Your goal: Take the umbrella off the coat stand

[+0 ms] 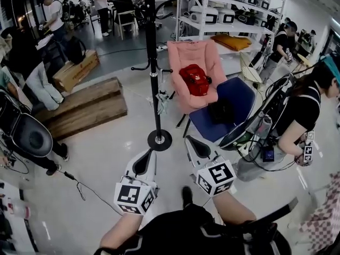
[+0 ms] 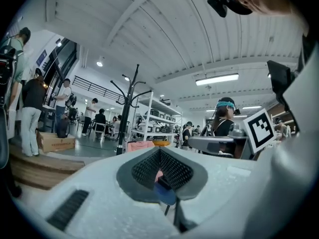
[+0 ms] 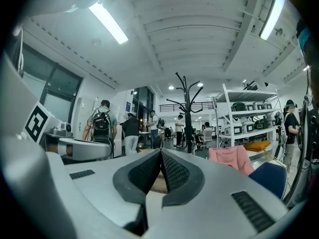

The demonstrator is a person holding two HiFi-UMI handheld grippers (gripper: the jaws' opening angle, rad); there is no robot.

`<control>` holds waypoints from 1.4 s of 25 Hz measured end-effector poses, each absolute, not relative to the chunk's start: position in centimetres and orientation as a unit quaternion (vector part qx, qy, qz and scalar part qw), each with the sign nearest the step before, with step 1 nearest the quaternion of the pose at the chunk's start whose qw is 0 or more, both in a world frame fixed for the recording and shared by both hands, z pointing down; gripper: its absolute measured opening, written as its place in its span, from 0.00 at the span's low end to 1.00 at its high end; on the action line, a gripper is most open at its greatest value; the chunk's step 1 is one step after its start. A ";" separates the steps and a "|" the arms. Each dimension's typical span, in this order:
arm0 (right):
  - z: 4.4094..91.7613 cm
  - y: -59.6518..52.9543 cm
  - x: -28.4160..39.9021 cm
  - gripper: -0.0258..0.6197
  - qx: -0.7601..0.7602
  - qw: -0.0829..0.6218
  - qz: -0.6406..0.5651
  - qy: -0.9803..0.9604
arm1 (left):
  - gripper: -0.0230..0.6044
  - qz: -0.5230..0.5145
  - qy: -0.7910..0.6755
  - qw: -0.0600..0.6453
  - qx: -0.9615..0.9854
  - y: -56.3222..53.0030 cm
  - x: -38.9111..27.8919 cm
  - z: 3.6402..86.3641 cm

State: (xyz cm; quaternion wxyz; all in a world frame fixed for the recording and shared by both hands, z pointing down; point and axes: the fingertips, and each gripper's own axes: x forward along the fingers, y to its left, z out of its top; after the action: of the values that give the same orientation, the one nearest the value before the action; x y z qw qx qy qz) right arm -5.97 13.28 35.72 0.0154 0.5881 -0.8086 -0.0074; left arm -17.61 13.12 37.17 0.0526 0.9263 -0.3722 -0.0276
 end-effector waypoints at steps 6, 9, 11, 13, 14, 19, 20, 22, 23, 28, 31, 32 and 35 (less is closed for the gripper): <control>35.4 9.7 -4.3 0.05 0.572 0.011 -0.012 -0.820 | 0.04 -0.025 -0.389 0.052 0.919 9.4 -15.4 37.1; 35.9 7.8 -3.0 0.05 0.567 0.010 -0.009 -0.823 | 0.04 -0.022 -0.393 0.053 0.918 7.5 -13.8 37.4; 36.3 6.4 -1.9 0.05 0.566 0.008 -0.003 -0.824 | 0.04 -0.020 -0.395 0.054 0.917 6.2 -12.7 37.7; 36.7 5.2 -0.8 0.05 0.565 0.004 0.001 -0.825 | 0.04 -0.017 -0.396 0.055 0.916 4.9 -11.7 37.9; 36.7 4.6 -0.2 0.05 0.564 0.002 0.001 -0.826 | 0.04 -0.015 -0.397 0.054 0.916 4.4 -11.1 38.0; 37.2 1.7 3.2 0.05 0.558 -0.005 0.001 -0.830 | 0.04 -0.011 -0.400 0.053 0.915 1.4 -7.6 38.4; 37.4 1.1 3.9 0.05 0.556 -0.007 0.001 -0.831 | 0.04 -0.011 -0.402 0.052 0.914 0.8 -6.9 38.7; 37.3 0.3 5.2 0.05 0.551 -0.009 0.001 -0.834 | 0.04 -0.008 -0.408 0.050 0.912 0.0 -5.7 38.6; 37.1 0.1 5.7 0.05 0.549 -0.010 0.001 -0.836 | 0.04 -0.007 -0.411 0.050 0.910 -0.2 -5.3 38.4; 37.4 -1.2 7.8 0.05 0.531 -0.014 0.000 -0.848 | 0.04 -0.005 -0.424 0.053 0.904 -1.5 -3.0 38.6; 37.9 -2.2 8.6 0.05 0.520 -0.014 0.006 -0.854 | 0.04 -0.002 -0.432 0.058 0.900 -2.5 -2.0 39.0; 37.9 -2.6 8.8 0.05 0.516 -0.014 0.007 -0.856 | 0.04 0.000 -0.435 0.060 0.899 -2.7 -1.7 39.1; 38.0 -3.5 9.5 0.05 0.511 -0.020 0.008 -0.859 | 0.04 0.008 -0.437 0.061 0.897 -3.3 -0.7 39.4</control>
State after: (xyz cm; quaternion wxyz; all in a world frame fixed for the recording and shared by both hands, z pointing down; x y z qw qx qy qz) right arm 9.54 -3.49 38.04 -0.0202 0.5108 -0.8594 0.0077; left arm -0.73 -3.26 39.38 0.0609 0.8973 -0.4372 0.0085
